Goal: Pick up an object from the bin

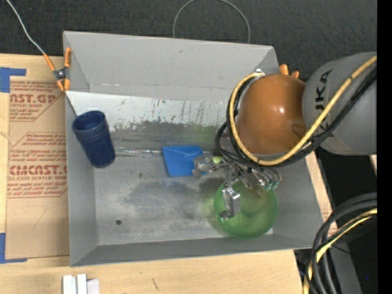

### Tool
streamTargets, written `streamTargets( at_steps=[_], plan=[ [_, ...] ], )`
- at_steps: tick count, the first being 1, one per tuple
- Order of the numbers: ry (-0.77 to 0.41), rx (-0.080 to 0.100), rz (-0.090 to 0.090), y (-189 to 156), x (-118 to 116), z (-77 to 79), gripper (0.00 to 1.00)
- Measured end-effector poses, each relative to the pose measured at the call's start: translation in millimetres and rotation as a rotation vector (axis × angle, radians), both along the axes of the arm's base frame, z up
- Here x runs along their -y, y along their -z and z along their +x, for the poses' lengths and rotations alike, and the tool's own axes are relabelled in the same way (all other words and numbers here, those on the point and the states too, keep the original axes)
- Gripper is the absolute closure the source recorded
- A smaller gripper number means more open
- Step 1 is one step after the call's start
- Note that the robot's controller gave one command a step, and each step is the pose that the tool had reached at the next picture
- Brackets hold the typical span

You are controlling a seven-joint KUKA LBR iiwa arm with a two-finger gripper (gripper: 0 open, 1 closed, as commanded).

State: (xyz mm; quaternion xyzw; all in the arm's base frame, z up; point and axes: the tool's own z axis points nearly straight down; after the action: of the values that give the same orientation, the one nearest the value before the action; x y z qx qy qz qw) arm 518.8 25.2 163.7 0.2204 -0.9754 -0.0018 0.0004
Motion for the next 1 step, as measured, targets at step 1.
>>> streamTargets(
  at_steps=[1],
  plan=[
    [0.001,-0.002,-0.002,-23.6,51.7,-1.5,0.0]
  ],
)
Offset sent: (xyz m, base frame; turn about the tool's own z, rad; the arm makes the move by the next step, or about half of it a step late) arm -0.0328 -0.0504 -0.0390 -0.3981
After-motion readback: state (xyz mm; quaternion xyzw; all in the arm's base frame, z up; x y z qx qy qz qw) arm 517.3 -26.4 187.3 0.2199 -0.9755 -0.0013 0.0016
